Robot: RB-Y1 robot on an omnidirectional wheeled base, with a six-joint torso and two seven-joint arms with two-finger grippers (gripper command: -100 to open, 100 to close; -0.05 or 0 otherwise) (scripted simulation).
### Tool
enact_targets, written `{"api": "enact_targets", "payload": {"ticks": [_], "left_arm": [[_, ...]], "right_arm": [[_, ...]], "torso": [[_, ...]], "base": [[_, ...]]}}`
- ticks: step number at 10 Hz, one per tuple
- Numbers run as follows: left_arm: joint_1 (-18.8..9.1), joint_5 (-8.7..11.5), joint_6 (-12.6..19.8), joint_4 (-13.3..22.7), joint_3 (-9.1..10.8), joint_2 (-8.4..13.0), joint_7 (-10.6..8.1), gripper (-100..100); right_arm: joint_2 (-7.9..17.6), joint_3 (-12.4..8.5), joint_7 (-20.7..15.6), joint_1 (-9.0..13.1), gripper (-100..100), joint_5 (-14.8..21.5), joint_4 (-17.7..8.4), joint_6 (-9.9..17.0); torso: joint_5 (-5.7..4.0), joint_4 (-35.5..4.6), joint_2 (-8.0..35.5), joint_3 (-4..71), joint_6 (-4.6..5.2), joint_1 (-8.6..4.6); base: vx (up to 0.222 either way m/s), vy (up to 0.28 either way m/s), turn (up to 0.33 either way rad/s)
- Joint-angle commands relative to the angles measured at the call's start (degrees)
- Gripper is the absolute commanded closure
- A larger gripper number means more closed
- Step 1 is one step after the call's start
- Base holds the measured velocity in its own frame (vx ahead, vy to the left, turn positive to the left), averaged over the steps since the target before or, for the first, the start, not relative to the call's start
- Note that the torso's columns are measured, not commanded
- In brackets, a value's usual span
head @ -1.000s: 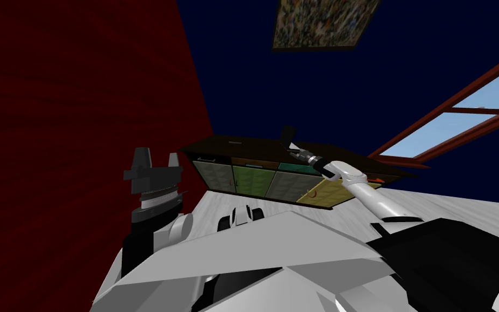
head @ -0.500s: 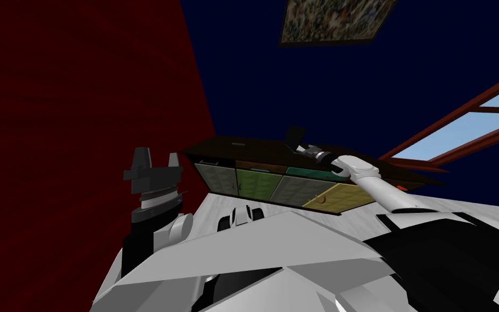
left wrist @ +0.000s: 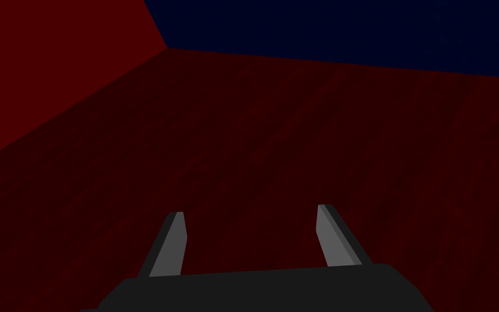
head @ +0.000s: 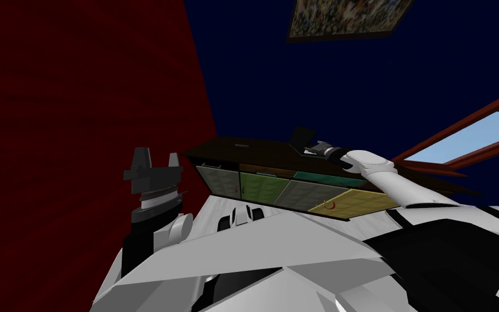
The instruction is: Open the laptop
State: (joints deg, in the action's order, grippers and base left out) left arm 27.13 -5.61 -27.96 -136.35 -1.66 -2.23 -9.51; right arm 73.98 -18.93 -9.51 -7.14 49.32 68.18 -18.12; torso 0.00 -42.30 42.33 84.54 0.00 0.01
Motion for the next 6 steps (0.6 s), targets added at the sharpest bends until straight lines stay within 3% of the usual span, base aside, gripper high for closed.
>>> {"api": "enact_targets", "payload": {"ticks": [1, 4, 6], "left_arm": [[0.00, 0.00, 0.00, 0.00, 0.00, 0.00, 0.00, 0], [0.00, 0.00, 0.00, 0.00, 0.00, 0.00, 0.00, 0], [-0.01, 0.00, 0.00, 0.00, 0.00, 0.00, 0.00, 0]], "right_arm": [[1.96, -0.43, -1.13, 0.85, -100, 1.04, -2.90, 0.10], [5.04, -0.99, -2.31, 1.46, -100, 2.64, -6.08, 0.74], [4.61, -1.08, -1.81, 0.79, -100, 2.29, -5.00, 0.88]], "torso": [[-0.02, -0.01, 0.05, -0.03, 0.01, -0.05], [0.02, 0.04, -0.13, 0.09, -0.01, 0.05], [-0.03, -0.01, 0.07, -0.04, 0.00, -0.09]], "base": [[0.058, 0.032, 0.013], [0.088, 0.062, 0.016], [0.023, 0.021, 0.002]]}}
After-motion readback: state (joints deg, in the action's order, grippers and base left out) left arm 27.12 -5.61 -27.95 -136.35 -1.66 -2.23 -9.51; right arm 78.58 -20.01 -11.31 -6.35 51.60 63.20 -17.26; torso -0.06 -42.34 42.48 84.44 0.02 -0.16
